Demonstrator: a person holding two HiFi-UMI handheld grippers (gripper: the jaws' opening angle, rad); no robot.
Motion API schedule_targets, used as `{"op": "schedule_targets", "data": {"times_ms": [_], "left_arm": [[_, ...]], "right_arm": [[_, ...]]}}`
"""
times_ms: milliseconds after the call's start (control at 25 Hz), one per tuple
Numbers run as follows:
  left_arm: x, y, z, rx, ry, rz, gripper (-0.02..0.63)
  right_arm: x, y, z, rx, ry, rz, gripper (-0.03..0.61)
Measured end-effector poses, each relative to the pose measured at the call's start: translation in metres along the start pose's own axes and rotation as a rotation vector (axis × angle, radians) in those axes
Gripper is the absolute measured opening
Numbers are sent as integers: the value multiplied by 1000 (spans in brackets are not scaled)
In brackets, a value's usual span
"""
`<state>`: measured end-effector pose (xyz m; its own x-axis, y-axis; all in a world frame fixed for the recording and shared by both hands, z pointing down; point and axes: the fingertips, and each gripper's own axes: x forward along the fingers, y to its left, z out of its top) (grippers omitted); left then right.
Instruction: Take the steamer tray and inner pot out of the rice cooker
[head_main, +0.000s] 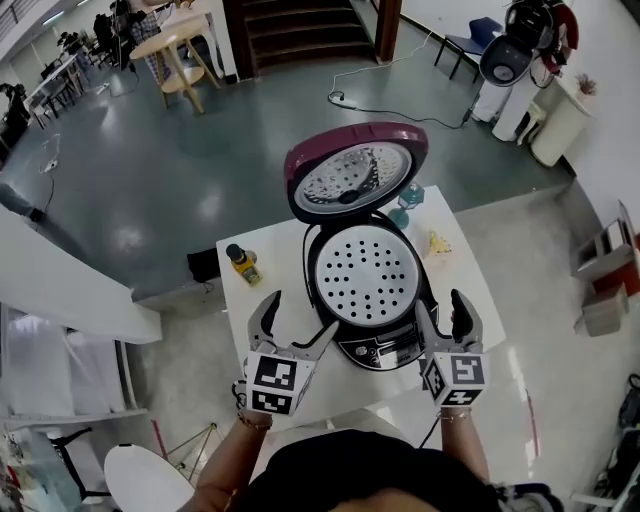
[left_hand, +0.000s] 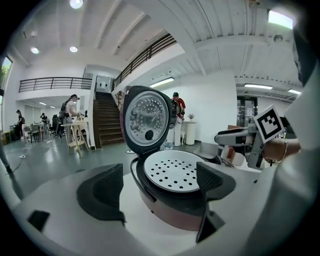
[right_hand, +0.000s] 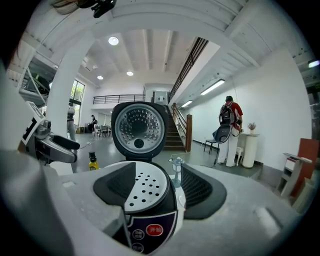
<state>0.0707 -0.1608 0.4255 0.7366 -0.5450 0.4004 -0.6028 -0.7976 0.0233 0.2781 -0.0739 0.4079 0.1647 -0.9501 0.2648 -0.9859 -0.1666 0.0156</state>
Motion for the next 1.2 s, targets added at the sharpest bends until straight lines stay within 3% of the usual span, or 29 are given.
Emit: {"op": "schedule_targets", "data": {"times_ms": [160, 320, 520, 640, 840, 1040, 1200], "left_arm": [[24, 1, 2, 14, 30, -4, 454], [56, 4, -10, 52, 137, 0, 454], [91, 12, -21, 58, 243, -33, 454], [105, 18, -30, 111, 347, -45, 454], [125, 18, -38, 36, 437, -100, 453], [133, 30, -53, 96, 554, -53, 445], [137, 30, -56, 56, 590, -74, 385]], "right_arm": [[31, -4, -20, -49, 133, 80, 282], [54, -15, -33, -136, 216, 69, 282], [87, -23, -43, -141, 326, 109, 282], [106, -17, -51, -242, 434, 130, 282], [126, -18, -67, -421, 554, 135, 282], [137, -24, -78, -504, 638, 135, 282], [145, -22, -83, -529, 692, 173, 282]]}}
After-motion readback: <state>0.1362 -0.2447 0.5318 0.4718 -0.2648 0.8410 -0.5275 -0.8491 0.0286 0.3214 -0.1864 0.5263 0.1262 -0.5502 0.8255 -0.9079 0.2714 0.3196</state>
